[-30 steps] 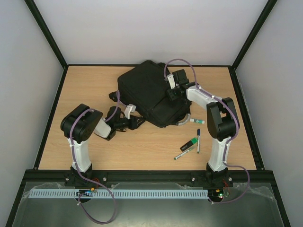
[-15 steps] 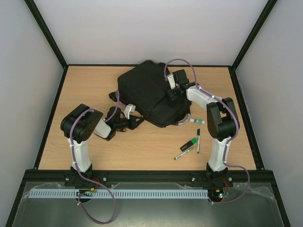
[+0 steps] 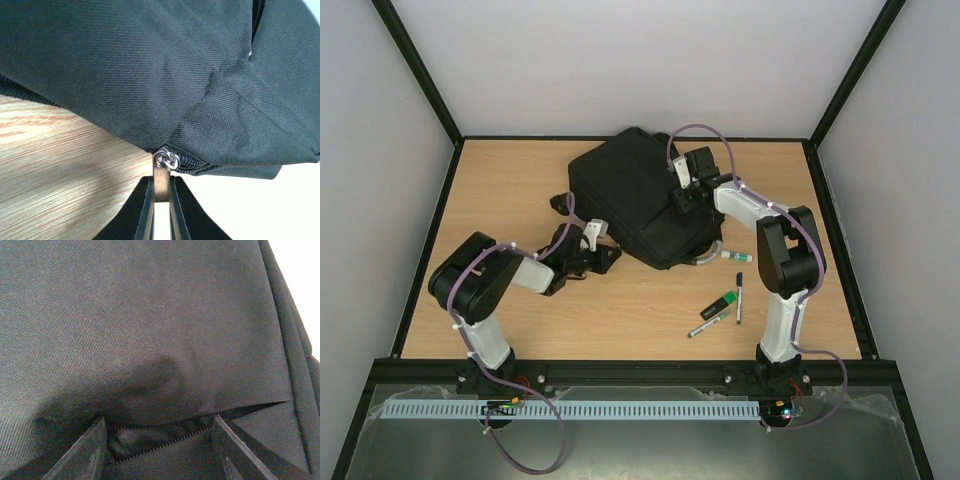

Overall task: Pack the student bag
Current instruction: Unzip the student bag at the center of the board, then adjust the student bag at the center of the board.

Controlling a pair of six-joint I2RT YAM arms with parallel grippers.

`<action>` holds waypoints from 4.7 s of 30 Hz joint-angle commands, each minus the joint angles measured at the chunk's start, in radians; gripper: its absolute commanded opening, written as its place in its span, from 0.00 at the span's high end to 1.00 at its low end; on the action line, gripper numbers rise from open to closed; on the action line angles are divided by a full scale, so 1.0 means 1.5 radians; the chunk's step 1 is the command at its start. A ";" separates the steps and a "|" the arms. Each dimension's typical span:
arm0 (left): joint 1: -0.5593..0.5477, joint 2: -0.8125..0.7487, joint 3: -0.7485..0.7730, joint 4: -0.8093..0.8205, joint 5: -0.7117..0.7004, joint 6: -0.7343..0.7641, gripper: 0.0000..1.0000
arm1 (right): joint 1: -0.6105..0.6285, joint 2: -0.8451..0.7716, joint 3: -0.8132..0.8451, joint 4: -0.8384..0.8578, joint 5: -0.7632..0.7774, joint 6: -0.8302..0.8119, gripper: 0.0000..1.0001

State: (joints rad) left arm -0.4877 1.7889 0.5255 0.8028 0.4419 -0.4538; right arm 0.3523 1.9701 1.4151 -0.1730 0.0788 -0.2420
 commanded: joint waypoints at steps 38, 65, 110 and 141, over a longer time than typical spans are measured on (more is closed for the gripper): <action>-0.198 -0.091 0.167 -0.443 -0.266 -0.032 0.98 | -0.057 -0.098 -0.072 -0.193 -0.079 0.020 0.22; -0.189 -0.049 0.090 -0.162 0.100 -0.138 0.96 | -0.001 -0.007 -0.148 -0.230 -0.153 0.026 0.29; -0.031 -0.216 0.279 -0.600 -0.155 0.018 0.31 | 0.019 -0.437 -0.380 -0.382 -0.118 -0.160 0.19; -0.116 -0.198 0.170 -0.583 -0.243 -0.028 0.36 | -0.005 0.015 0.109 -0.280 -0.035 -0.040 0.27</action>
State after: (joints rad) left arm -0.6476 1.5581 0.8135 -0.0174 0.0883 -0.4816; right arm 0.3397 1.9575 1.5520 -0.5842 0.0525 -0.3611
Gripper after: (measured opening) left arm 0.638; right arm 0.724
